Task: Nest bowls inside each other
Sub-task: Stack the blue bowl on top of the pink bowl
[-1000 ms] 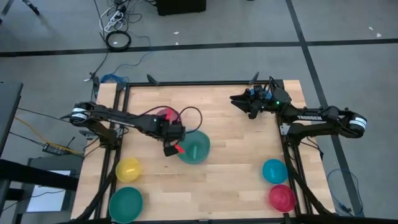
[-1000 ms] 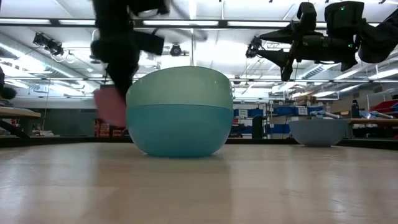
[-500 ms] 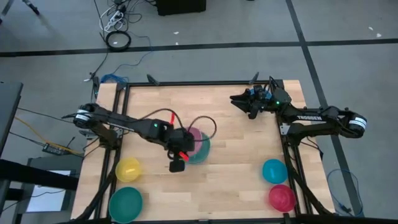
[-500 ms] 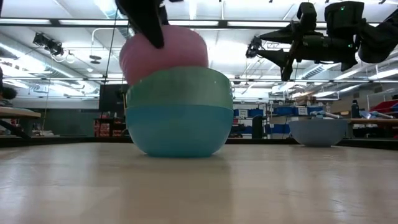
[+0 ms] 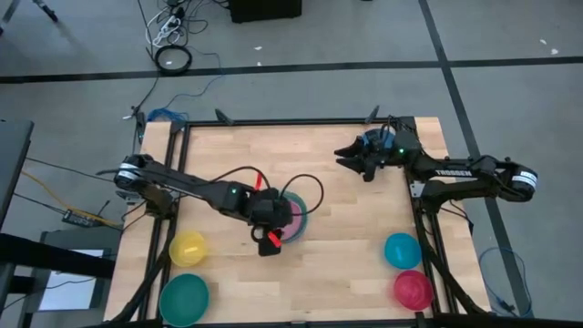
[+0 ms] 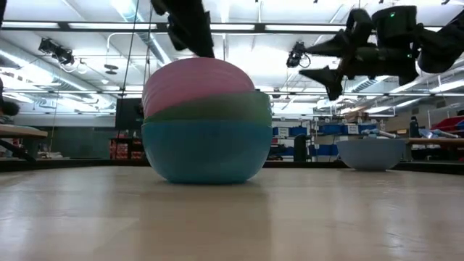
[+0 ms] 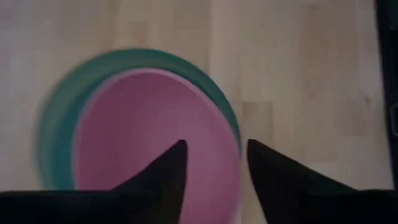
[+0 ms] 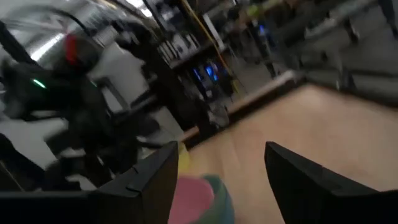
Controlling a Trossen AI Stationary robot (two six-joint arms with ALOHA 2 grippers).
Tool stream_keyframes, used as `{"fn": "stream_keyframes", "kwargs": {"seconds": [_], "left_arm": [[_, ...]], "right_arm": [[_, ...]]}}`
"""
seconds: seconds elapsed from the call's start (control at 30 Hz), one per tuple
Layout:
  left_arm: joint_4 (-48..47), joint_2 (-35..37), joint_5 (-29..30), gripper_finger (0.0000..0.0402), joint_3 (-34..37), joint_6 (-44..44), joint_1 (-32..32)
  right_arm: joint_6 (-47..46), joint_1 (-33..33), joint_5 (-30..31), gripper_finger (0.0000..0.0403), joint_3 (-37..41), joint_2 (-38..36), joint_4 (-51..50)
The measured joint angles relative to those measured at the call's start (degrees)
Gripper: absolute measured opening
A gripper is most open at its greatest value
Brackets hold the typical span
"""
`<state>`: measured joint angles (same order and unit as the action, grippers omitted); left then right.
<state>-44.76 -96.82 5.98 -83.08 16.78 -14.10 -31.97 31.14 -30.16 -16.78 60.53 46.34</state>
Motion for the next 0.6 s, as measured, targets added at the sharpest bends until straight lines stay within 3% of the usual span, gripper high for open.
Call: {"fn": "stream_keyframes", "kwargs": {"seconds": [0.07,0.17,0.3,0.43,0.6], "left_arm": [[-2.98,0.0,2.79,0.0208,-1.94,0.2,-0.07],[-8.94,0.4,9.17,0.0244,-5.71,1.24,-0.33],[-15.57,2.56,17.42,0.027,-9.11,2.15,-0.76],[-17.05,6.29,22.65,0.0274,-9.39,3.32,-0.9],[-23.67,10.19,28.96,0.0272,-9.43,7.66,-1.05]], "right_arm": [[0.6,0.17,-0.05,0.0231,-0.24,-0.47,-5.65],[4.51,1.06,0.51,0.0226,-3.42,-1.91,-23.41],[15.43,1.27,10.9,0.0217,-12.98,-3.32,-54.26],[20.4,-0.13,18.47,0.0216,-23.2,-3.54,-71.82],[20.29,-2.8,31.38,0.0216,-31.61,-2.8,-92.53]]}}
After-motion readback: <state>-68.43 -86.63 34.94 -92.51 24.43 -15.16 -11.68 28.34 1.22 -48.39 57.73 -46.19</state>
